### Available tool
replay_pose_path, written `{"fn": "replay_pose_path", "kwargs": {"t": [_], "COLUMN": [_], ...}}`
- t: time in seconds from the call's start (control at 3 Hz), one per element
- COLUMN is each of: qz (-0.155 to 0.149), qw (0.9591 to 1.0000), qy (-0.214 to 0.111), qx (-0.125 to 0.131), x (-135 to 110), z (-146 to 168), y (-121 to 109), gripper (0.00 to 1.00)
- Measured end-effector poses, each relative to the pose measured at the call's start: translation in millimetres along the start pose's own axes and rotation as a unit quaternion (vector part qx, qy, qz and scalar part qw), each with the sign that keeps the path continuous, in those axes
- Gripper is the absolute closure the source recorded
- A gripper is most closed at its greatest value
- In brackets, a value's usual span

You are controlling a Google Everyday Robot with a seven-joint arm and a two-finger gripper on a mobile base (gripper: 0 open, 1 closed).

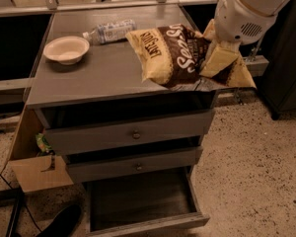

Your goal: Place brown chip bag into bottom drawer

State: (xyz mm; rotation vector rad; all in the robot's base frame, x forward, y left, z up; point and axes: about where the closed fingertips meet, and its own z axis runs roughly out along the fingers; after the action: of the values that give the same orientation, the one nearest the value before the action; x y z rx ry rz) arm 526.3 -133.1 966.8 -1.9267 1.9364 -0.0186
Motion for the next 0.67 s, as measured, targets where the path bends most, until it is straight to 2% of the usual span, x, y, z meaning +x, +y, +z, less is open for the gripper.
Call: {"fn": "replay_pose_path", "kwargs": {"t": [0.33, 0.67], "qz": [-0.004, -0.020], "qw": [1.0000, 0.9998], "qy": [0.004, -0.008], "qx": [-0.004, -0.005], "x": [-3, -9], "z": [6, 21], "y": [5, 25], "gripper": [1.00, 1.00]}}
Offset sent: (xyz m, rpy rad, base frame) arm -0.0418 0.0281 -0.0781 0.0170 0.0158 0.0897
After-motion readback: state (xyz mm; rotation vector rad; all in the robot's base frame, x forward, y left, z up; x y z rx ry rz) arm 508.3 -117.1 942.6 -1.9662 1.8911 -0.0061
